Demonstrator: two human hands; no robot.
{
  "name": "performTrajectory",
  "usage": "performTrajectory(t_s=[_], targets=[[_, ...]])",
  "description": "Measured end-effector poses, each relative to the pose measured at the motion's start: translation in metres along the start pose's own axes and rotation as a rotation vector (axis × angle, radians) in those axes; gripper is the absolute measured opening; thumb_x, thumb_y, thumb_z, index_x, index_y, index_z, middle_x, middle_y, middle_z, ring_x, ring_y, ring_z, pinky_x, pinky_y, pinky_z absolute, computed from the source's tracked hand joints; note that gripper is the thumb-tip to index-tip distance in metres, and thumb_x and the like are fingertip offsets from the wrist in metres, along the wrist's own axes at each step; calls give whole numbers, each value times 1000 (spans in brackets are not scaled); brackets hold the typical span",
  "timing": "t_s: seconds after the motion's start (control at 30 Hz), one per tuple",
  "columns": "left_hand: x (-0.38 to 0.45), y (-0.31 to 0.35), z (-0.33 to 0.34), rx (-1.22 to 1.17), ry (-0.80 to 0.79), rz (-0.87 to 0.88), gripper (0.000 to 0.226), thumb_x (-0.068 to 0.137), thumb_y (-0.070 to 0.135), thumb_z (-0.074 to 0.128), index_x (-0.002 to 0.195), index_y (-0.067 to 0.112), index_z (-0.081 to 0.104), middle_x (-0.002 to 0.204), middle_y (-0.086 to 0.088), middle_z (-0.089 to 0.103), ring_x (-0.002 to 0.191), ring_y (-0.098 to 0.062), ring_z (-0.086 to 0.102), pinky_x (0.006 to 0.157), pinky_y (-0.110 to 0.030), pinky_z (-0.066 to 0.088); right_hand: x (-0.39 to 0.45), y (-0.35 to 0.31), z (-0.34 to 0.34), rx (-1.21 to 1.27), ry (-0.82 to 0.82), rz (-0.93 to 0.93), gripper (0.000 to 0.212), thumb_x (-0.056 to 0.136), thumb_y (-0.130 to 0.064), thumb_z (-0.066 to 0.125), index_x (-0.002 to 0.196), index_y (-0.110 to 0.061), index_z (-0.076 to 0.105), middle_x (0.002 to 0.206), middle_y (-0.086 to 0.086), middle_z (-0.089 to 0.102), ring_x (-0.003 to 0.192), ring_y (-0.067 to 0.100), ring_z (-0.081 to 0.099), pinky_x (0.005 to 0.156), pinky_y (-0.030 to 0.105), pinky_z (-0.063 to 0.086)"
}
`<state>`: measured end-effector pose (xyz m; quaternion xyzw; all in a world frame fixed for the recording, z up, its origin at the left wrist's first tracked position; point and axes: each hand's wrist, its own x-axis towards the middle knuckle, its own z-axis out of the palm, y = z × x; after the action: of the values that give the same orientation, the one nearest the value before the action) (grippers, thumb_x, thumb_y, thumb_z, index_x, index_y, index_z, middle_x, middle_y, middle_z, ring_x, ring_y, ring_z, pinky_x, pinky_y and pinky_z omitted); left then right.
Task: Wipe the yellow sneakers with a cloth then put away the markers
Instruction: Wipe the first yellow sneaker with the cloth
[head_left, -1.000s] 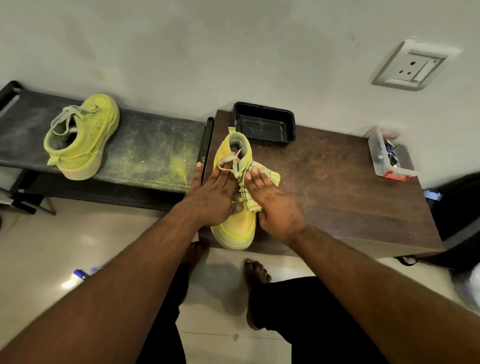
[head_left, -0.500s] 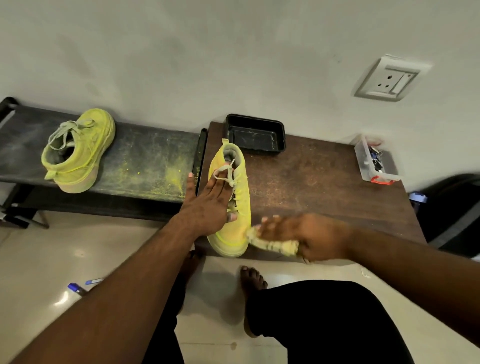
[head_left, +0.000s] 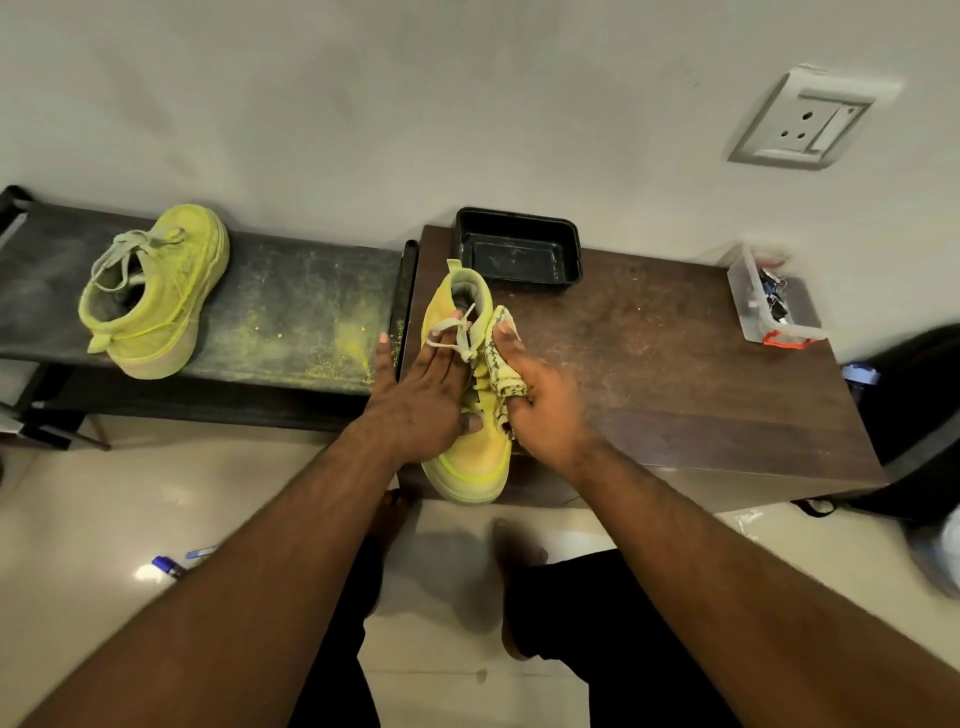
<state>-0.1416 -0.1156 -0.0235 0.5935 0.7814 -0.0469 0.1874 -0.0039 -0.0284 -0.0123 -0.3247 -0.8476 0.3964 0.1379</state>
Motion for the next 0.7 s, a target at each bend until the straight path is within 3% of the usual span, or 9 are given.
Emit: performTrajectory(t_s=[0.13, 0.27, 0.33, 0.43, 0.53, 0.6, 0.7], targets=[[0, 1, 0, -4, 3, -5, 86, 95, 58, 31, 146, 15, -24, 153, -3, -33, 132, -13, -39, 100, -63, -25, -18, 10, -19, -266, -235, -83, 81, 74, 17, 48, 146, -16, 33, 154, 4, 27, 143, 12, 23, 118, 27, 19], [-1, 2, 0, -5, 10, -3, 87, 96, 56, 32, 146, 15, -25, 153, -3, -34, 126, -12, -41, 98, -62, -27, -45, 12, -30, -346, -474, -122, 81, 73, 18, 43, 146, -17, 35, 154, -1, 25, 142, 5, 18, 116, 18, 17], [-3, 3, -1, -2, 37, 7, 86, 95, 57, 32, 147, 17, -22, 154, -3, -32, 130, -13, -39, 100, -62, -26, -52, 9, -44, -319, -600, -116, 73, 75, 15, 46, 141, -19, 45, 149, -3, 36, 136, 1, 28, 112, 9, 18], [-5, 2, -1, -2, 117, 3, 85, 94, 57, 37, 150, 19, -14, 155, -1, -29, 140, -17, -30, 106, -61, -21, -61, 9, -64, -312, -748, -31, 59, 79, 6, 51, 130, -22, 58, 131, -5, 60, 118, 7, 57, 102, 24, 43], [-7, 6, -1, -36, 182, -18, 89, 92, 55, 44, 151, 21, -14, 155, 2, -28, 145, -16, -19, 105, -55, -24, -69, 4, -76, 134, -532, 195, 44, 86, 9, 55, 111, -25, 68, 104, -22, 69, 101, -5, 63, 88, 17, 50], [-8, 8, -1, -58, 204, -46, 91, 91, 53, 47, 151, 22, -14, 156, 3, -28, 146, -15, -15, 105, -51, -26, -63, 2, -82, 424, -314, 345, 47, 82, 17, 53, 99, -23, 69, 90, -13, 74, 91, 4, 68, 82, 26, 55], [-6, 12, -2, -56, 204, -64, 88, 90, 50, 52, 152, 20, -2, 157, 3, -22, 146, -14, -11, 107, -48, -25, -39, -1, -85, 490, -111, 367, 43, 81, 17, 52, 96, -20, 69, 89, 3, 74, 87, 22, 70, 81, 41, 57]])
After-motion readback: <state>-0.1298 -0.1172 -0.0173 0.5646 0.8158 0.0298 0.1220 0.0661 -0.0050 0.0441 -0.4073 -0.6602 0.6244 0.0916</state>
